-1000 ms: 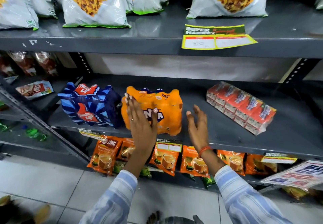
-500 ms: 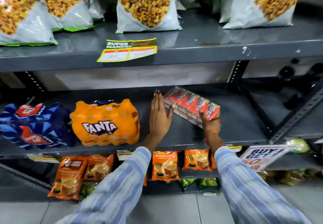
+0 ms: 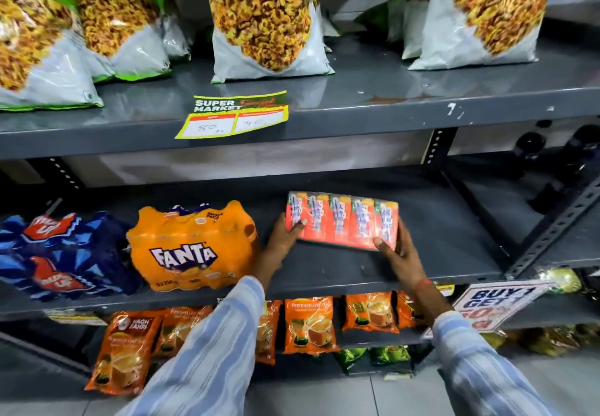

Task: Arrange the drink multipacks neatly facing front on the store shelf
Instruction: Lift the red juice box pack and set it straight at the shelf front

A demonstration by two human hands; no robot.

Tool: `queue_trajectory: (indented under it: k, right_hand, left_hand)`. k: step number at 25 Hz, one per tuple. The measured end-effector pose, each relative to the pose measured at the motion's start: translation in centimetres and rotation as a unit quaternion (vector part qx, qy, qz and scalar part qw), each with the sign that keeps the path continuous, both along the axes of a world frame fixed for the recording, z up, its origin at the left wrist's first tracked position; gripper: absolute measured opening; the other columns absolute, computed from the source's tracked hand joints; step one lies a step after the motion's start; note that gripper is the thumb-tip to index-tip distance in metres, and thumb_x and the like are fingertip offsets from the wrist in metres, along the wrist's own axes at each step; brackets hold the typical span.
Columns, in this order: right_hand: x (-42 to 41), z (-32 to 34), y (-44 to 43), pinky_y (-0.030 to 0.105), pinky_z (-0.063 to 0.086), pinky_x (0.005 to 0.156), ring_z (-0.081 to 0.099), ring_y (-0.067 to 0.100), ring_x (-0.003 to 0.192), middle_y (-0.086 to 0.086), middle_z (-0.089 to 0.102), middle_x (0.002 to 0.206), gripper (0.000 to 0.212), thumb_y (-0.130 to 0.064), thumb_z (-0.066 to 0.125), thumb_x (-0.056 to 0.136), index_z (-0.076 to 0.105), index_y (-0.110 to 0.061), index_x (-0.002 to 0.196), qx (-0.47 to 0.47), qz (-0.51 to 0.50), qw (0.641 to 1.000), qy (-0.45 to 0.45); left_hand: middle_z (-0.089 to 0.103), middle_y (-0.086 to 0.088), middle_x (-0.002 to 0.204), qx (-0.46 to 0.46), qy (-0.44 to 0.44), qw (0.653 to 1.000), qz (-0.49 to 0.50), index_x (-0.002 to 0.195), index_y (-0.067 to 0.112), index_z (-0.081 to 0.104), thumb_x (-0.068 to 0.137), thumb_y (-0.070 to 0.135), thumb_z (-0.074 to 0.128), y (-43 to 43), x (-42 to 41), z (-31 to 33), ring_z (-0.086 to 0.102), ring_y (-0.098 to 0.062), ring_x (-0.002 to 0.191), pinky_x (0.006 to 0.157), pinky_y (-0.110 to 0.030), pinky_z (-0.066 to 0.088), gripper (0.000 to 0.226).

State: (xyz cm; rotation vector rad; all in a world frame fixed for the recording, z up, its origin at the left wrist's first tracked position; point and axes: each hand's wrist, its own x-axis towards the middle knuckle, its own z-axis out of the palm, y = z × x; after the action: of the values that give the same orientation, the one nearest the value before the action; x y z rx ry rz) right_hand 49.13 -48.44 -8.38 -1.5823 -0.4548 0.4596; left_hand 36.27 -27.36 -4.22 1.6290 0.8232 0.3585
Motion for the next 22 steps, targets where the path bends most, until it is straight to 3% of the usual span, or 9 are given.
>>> queue_trajectory:
  k: [5,9,11,13,15,17,18,20,22]
  right_hand:
    - [0.4,0.4,-0.9,0.013,0.054,0.079,0.055,0.005,0.108,-0.002,0.053,0.126,0.064,0.011,0.064,0.078,0.042,-0.026,0.126,0.028,0.008,1.0,-0.007]
    - [-0.1,0.4,-1.5,0.016,0.058,0.076,0.057,0.016,0.103,-0.001,0.059,0.109,0.059,0.022,0.055,0.077,0.045,-0.031,0.101,0.049,-0.007,0.999,0.011]
    - [-0.2,0.9,-1.7,0.023,0.057,0.079,0.059,0.011,0.1,-0.002,0.059,0.106,0.056,0.02,0.056,0.078,0.045,-0.031,0.1,0.049,-0.004,0.999,0.007]
    - [0.2,1.5,-1.7,0.032,0.05,0.092,0.058,0.008,0.104,-0.002,0.057,0.114,0.046,0.009,0.056,0.085,0.046,-0.024,0.115,0.045,-0.008,0.999,0.015]
    - [0.8,2.5,-1.3,0.033,0.047,0.092,0.056,0.011,0.107,-0.004,0.056,0.12,0.038,-0.019,0.047,0.095,0.041,-0.023,0.133,0.051,-0.016,0.995,0.084]
    - [0.7,3.6,-0.8,0.028,0.047,0.081,0.06,0.008,0.101,-0.006,0.064,0.113,0.038,-0.051,0.037,0.092,0.057,-0.033,0.119,0.033,0.009,0.99,0.137]
    - [0.5,3.8,-0.6,0.026,0.046,0.08,0.061,0.007,0.1,-0.006,0.067,0.111,0.043,-0.061,0.034,0.088,0.064,-0.037,0.107,0.021,0.019,0.989,0.143]
    - [-0.1,3.4,-0.7,0.027,0.047,0.081,0.063,0.005,0.099,-0.006,0.068,0.109,0.048,-0.066,0.03,0.087,0.068,-0.039,0.097,0.03,0.004,0.99,0.141]
    - [-0.8,2.7,-1.4,0.027,0.046,0.082,0.065,0.004,0.097,-0.002,0.069,0.11,0.053,-0.064,0.026,0.09,0.069,-0.034,0.098,0.026,-0.03,0.992,0.119]
  left_hand:
    - [0.058,-0.017,0.13,0.055,-0.003,0.995,0.078,0.131,0.005,0.042,0.082,0.024,0.07,-1.6,-2.8,-1.8,0.056,-0.031,0.118,0.098,-0.043,0.048,0.06]
    - [0.065,-0.018,0.121,0.136,-0.006,0.981,0.137,0.122,0.001,0.052,0.076,0.016,0.076,-3.7,-4.8,-3.4,0.061,-0.033,0.112,0.091,-0.037,0.048,0.054]
    - [0.065,-0.019,0.12,0.153,-0.024,0.977,0.147,0.122,0.0,0.052,0.079,0.013,0.072,-4.3,-5.3,-3.3,0.061,-0.033,0.111,0.088,-0.031,0.046,0.049]
    - [0.059,-0.019,0.13,0.167,-0.016,0.975,0.148,0.13,-0.001,0.046,0.085,0.013,0.066,-5.3,-5.3,-3.2,0.056,-0.033,0.12,0.094,-0.031,0.045,0.051]
    - [0.029,-0.015,0.154,0.191,0.013,0.971,0.141,0.145,0.004,0.023,0.089,0.015,0.059,-8.5,-4.9,-3.0,0.033,-0.023,0.138,0.105,-0.023,0.039,0.068]
    - [-0.006,-0.006,0.159,0.184,0.005,0.982,0.037,0.149,0.013,-0.001,0.091,0.018,0.057,-13.0,-4.2,-2.9,0.011,-0.012,0.138,0.098,0.002,0.027,0.082]
    - [-0.014,-0.003,0.158,0.169,0.003,0.985,-0.045,0.148,0.015,-0.008,0.091,0.02,0.056,-14.9,-3.6,-2.8,0.0,-0.014,0.141,0.102,0.002,0.019,0.085]
    - [-0.022,-0.005,0.156,0.132,0.018,0.978,-0.162,0.146,0.015,-0.015,0.09,0.03,0.058,-16.8,-2.1,-2.7,-0.015,-0.022,0.146,0.117,-0.022,0.007,0.092]
    - [-0.026,-0.007,0.156,0.096,0.041,0.977,-0.186,0.145,0.015,-0.018,0.086,0.04,0.061,-16.8,-1.2,-2.6,-0.019,-0.023,0.145,0.12,-0.035,0.001,0.103]
